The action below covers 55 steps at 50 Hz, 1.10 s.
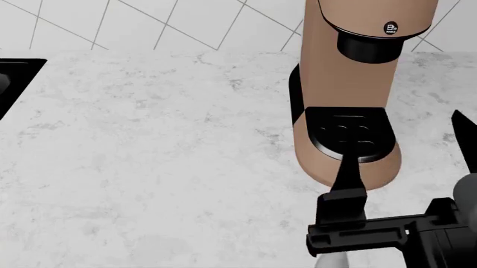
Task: Place the eggs and milk next to the bowl.
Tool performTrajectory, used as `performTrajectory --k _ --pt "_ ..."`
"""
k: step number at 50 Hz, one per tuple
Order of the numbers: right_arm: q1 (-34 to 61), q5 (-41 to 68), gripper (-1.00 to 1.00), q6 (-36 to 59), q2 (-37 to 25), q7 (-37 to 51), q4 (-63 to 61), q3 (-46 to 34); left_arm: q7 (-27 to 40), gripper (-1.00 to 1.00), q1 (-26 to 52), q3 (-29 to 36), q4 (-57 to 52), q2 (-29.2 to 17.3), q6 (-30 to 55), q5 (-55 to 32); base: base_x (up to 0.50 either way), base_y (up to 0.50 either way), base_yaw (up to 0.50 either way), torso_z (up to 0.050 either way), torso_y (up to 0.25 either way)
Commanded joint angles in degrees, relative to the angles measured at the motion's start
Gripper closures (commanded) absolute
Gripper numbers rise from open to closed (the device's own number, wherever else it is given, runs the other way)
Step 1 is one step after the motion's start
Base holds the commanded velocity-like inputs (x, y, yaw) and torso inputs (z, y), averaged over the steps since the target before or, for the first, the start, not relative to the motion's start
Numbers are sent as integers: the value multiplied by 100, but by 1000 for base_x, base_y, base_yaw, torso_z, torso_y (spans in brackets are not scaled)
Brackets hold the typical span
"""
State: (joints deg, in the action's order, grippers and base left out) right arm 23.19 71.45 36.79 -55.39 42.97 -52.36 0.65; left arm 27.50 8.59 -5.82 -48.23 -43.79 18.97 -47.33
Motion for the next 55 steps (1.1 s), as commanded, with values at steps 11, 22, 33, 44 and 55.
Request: performTrajectory --k 11,22,33,44,55 --pt "-348 -331 -100 -99 216 -339 56 -445 -53 -100 -169 50 188 105 -182 111 0 0 0 0 0" --pt "-582 -778 -100 -229 527 -578 236 -715 -81 -100 -193 56 211 104 -220 143 0 0 0 0 0" --pt "-777 -1142 -100 -367 745 -805 394 -944 -70 -100 -156 77 213 86 -204 137 0 0 0 0 0" --pt "-1116 -1399 -100 -593 810 -946 474 -972 -52 -100 -34 177 220 81 -142 140 0 0 0 0 0" --pt "-1666 -1582 -100 -909 738 -1025 418 -802 -104 -100 -14 291 290 137 -178 244 0 0 0 0 0"
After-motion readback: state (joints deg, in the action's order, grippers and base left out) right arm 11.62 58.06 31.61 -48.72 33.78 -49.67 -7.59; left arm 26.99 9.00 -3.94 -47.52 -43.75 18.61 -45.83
